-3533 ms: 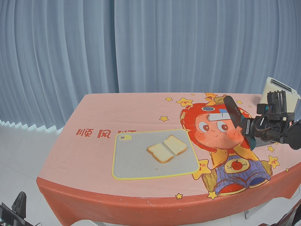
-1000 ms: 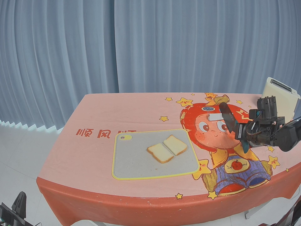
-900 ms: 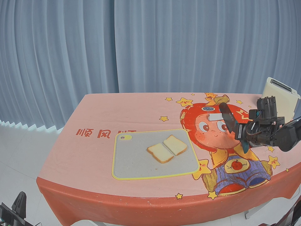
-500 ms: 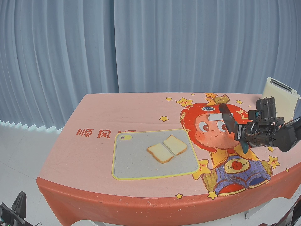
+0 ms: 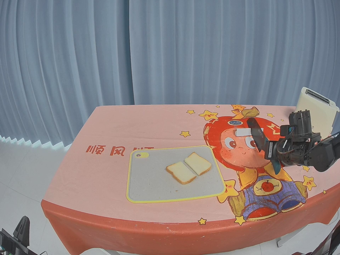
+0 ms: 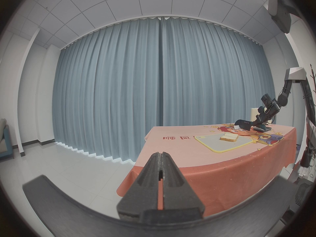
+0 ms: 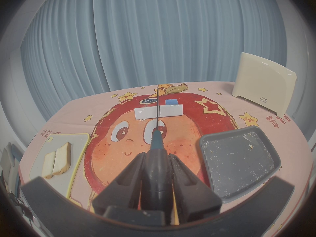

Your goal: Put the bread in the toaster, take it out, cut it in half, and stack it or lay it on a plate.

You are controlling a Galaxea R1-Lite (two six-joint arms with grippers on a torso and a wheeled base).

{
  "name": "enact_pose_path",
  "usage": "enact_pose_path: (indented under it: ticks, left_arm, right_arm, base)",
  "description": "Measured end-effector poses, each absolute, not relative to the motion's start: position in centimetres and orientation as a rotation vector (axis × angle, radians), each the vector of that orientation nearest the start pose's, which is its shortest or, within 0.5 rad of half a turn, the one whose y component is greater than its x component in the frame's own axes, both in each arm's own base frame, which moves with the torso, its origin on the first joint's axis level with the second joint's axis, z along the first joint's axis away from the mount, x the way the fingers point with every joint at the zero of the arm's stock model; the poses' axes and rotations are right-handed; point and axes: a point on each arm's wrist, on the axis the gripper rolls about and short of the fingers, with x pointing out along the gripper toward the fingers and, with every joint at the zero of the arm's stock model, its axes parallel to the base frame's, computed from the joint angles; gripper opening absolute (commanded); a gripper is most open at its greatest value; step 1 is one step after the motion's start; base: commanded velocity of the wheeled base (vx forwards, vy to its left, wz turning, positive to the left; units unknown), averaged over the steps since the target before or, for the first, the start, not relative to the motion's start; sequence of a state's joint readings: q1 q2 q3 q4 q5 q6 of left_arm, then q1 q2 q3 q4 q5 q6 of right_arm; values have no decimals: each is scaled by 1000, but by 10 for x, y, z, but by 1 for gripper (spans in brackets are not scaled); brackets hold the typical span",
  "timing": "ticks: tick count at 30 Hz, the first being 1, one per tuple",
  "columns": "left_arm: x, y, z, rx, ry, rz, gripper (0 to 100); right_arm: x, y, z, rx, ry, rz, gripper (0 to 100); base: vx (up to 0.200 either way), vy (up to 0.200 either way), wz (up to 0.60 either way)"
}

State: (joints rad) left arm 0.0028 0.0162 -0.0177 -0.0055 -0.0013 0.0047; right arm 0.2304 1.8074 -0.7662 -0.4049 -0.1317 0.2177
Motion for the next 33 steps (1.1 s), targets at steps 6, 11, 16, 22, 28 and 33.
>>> enact_pose_path:
  ticks: [6, 11, 16, 22, 28, 33]
  left_arm:
    - [-23, 0, 81, 4, -7, 2, 0]
    - [-23, 0, 81, 5, -7, 1, 0]
    - [-23, 0, 81, 4, -7, 1, 0]
    - [-23, 0, 81, 5, -7, 1, 0]
    - [-23, 0, 81, 5, -7, 1, 0]
    - [-23, 0, 81, 5, -7, 1, 0]
  right_arm:
    - [298, 67, 118, 94, 634, 28, 0]
    - [297, 68, 118, 93, 635, 30, 100]
    - [297, 68, 119, 100, 630, 30, 100]
    - [297, 68, 120, 102, 626, 28, 100]
    - [297, 68, 121, 103, 620, 26, 100]
    - [296, 68, 123, 104, 615, 26, 100]
  base:
    - [0, 0, 0]
    - [0, 0, 0]
    - [0, 0, 0]
    - [0, 0, 0]
    - [0, 0, 0]
    - [0, 0, 0]
